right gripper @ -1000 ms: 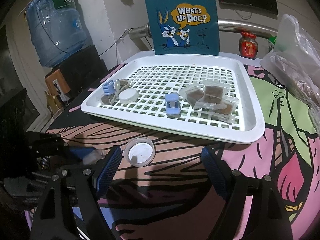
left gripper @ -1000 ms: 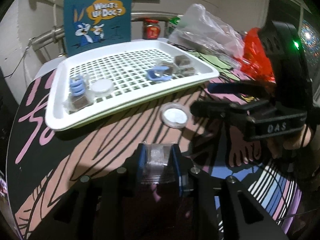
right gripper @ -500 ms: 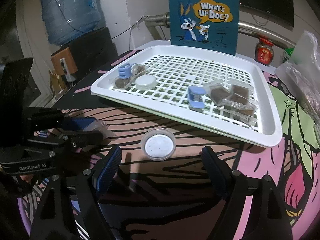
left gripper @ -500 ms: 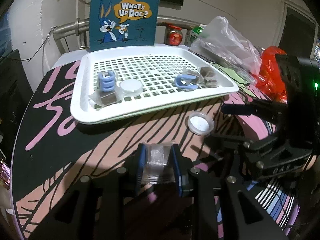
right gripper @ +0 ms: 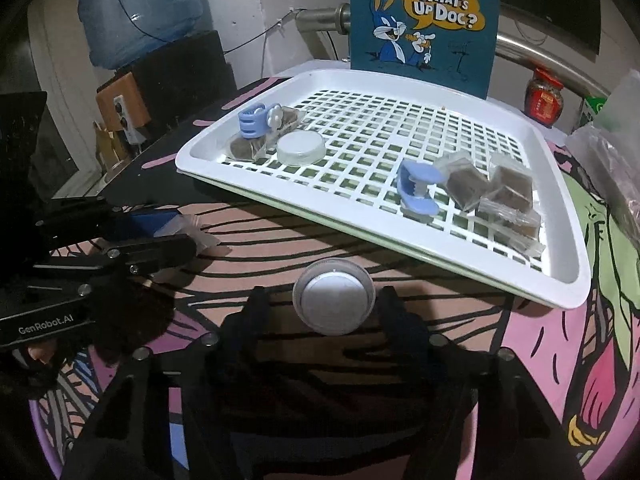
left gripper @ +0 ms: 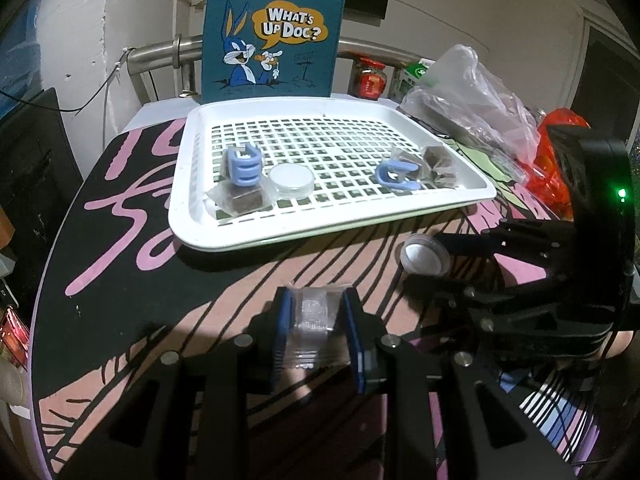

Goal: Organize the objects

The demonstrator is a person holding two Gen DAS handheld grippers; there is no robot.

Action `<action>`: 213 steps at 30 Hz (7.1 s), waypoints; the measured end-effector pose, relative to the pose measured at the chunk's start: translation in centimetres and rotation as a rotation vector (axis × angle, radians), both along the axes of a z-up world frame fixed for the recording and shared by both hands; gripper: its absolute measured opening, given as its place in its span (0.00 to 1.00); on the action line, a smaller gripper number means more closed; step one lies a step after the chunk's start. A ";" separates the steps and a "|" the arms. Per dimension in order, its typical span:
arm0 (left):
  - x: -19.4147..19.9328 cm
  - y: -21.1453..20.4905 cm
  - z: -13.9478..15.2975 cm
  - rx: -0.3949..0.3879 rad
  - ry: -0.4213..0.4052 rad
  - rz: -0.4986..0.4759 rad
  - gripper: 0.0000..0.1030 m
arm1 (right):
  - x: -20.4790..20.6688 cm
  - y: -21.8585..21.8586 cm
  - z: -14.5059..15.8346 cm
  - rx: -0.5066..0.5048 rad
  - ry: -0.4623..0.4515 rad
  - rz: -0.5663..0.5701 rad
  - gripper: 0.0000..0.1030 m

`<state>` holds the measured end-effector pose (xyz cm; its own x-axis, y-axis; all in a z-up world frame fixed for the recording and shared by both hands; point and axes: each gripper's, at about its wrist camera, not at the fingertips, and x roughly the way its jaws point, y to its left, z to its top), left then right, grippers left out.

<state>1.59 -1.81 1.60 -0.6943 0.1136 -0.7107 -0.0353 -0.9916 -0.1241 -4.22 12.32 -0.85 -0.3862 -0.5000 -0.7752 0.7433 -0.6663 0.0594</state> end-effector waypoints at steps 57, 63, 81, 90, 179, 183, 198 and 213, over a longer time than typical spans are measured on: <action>0.0 0.6 0.0 0.002 0.003 -0.033 0.25 | 2.1 6.1 2.1 -0.155 0.042 -0.100 0.38; 0.0 0.6 -0.1 0.003 0.003 -0.033 0.25 | 2.1 6.1 2.1 -0.160 0.047 -0.094 0.38; 0.0 0.7 0.0 0.012 0.005 -0.046 0.25 | 2.4 6.3 2.3 -0.180 0.049 -0.089 0.38; -0.1 0.8 0.0 0.013 0.003 -0.051 0.25 | 2.2 6.4 2.3 -0.197 0.034 -0.098 0.38; -7.6 -2.6 9.4 0.130 0.254 0.073 0.62 | -7.6 10.5 11.5 -0.532 0.149 -0.349 0.82; -5.1 -3.1 10.1 0.117 0.295 0.095 0.62 | -4.8 10.7 12.0 -0.557 0.158 -0.309 0.83; 0.8 -1.5 10.0 0.029 0.325 0.072 0.62 | 3.0 11.5 13.9 -0.518 0.346 -0.259 0.85; 0.8 0.2 6.0 0.000 0.229 0.054 0.62 | 3.2 10.2 10.1 -0.405 0.322 -0.260 0.88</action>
<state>2.39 -1.60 7.57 -0.8427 0.0716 -0.5336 -0.0093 -0.9929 -0.1186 -1.05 22.53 9.21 -0.7212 -0.5892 -0.3644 0.5808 -0.8009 0.1457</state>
